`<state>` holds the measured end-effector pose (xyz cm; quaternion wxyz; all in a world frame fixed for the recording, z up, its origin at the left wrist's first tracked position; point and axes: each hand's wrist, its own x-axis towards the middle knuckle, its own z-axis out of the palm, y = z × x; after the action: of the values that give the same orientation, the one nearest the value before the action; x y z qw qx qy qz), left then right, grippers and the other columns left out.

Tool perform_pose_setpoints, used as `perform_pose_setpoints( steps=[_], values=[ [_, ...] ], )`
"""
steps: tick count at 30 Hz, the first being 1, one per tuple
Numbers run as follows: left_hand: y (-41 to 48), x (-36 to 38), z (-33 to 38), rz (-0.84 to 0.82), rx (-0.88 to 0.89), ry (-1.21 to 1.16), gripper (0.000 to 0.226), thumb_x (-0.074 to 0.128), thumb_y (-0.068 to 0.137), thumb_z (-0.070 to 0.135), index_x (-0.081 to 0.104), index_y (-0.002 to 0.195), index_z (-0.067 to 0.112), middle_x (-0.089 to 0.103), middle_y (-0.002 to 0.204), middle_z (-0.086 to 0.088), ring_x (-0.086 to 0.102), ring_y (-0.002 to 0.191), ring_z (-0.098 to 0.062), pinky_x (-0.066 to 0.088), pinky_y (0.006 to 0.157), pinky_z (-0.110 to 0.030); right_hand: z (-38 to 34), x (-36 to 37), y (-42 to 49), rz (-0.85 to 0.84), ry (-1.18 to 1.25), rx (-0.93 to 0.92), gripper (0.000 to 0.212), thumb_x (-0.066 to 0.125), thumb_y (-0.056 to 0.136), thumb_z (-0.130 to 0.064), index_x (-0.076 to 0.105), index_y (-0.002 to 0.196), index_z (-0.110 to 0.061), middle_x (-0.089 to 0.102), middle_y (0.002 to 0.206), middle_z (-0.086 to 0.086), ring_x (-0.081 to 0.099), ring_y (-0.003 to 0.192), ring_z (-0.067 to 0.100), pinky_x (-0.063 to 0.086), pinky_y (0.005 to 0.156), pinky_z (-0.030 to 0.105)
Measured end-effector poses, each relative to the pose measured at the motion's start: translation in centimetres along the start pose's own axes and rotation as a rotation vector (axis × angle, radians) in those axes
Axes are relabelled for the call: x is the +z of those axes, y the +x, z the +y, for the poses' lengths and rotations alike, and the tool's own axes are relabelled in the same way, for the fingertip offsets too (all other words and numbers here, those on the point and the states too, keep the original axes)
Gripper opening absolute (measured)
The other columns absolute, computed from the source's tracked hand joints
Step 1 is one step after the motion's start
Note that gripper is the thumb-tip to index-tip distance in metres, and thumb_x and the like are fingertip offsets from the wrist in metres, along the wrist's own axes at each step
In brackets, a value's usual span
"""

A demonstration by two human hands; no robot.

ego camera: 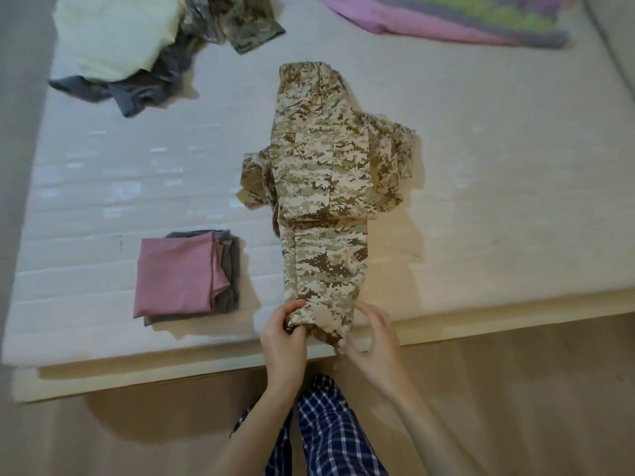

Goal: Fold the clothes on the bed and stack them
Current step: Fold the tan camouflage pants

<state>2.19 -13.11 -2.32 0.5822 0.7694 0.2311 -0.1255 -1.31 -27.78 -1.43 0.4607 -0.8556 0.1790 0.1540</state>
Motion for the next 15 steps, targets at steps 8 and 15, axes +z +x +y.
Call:
perform_pose_setpoints(
  steps=[8,15],
  values=[
    [-0.5,-1.0,0.2,-0.021,0.117,0.088,0.051,0.066,0.073,-0.012,0.061,0.09,0.036,0.062,0.094,0.02,0.056,0.094,0.012,0.045,0.076,-0.003,-1.2,1.4,1.8,0.269,-0.322,-0.087,0.062,0.061,0.07,0.017,0.06,0.124,-0.014,0.054,0.125,0.007,0.054,0.111,0.024,0.048,0.096,0.039],
    [1.5,-2.2,-1.3,0.01,0.228,0.446,0.049,0.059,0.069,-0.017,0.051,0.09,0.026,0.041,0.088,0.013,0.047,0.073,-0.009,0.036,0.056,-0.021,-3.9,-2.9,2.1,0.292,-0.331,-0.247,0.075,0.052,0.066,0.028,0.056,0.13,-0.011,0.063,0.098,0.008,0.058,0.077,0.02,0.051,0.071,0.03]
  ],
)
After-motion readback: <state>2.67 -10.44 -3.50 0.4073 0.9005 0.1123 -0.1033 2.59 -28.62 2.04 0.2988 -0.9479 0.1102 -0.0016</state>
